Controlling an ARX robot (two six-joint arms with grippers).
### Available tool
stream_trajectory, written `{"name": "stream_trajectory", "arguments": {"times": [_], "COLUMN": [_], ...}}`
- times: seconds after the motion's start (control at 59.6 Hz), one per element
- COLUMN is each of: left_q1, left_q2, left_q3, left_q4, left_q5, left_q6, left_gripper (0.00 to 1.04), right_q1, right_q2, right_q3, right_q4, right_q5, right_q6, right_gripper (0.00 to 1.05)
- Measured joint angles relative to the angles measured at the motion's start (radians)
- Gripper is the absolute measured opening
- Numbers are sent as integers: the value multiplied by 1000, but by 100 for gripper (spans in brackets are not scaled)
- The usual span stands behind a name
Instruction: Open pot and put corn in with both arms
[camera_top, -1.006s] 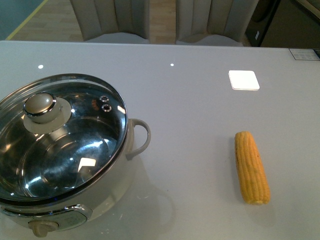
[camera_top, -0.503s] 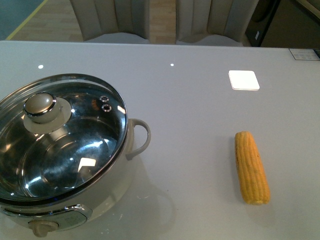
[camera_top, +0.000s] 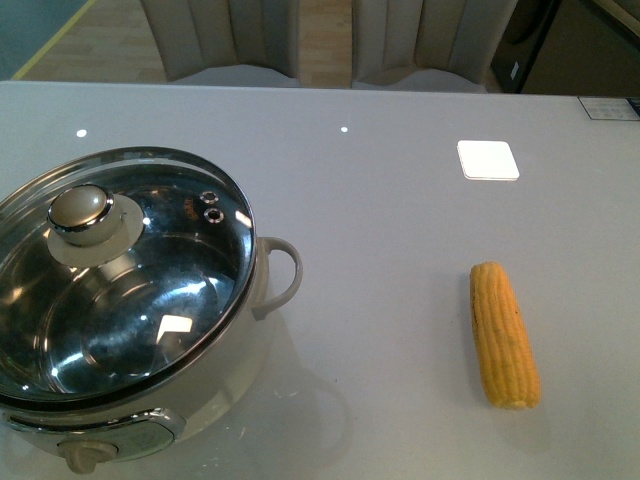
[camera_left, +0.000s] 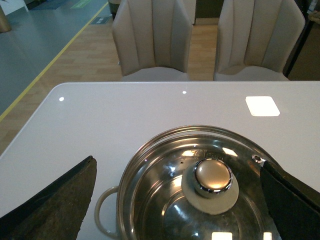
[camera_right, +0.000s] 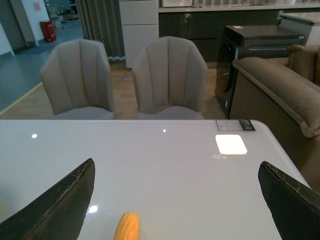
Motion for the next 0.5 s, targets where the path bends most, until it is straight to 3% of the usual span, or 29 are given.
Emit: {"name": "stream_trajectory", "arguments": {"times": [0.235, 0.369, 0.503], "left_q1": [-18, -11, -11], "left_q2": [708, 997, 1107], "left_q3": [164, 242, 264], "left_q4": [583, 705, 739], "left_q5": [4, -14, -29], "left_q6": [-15, -40, -58], "left_gripper": [98, 98, 98], "right_q1": [0, 0, 0], "right_q2": [0, 0, 0], "right_q3": [0, 0, 0], "right_q4": [0, 0, 0], "right_q5": [0, 0, 0], "right_q6": [0, 0, 0], "right_gripper": [96, 96, 96]}}
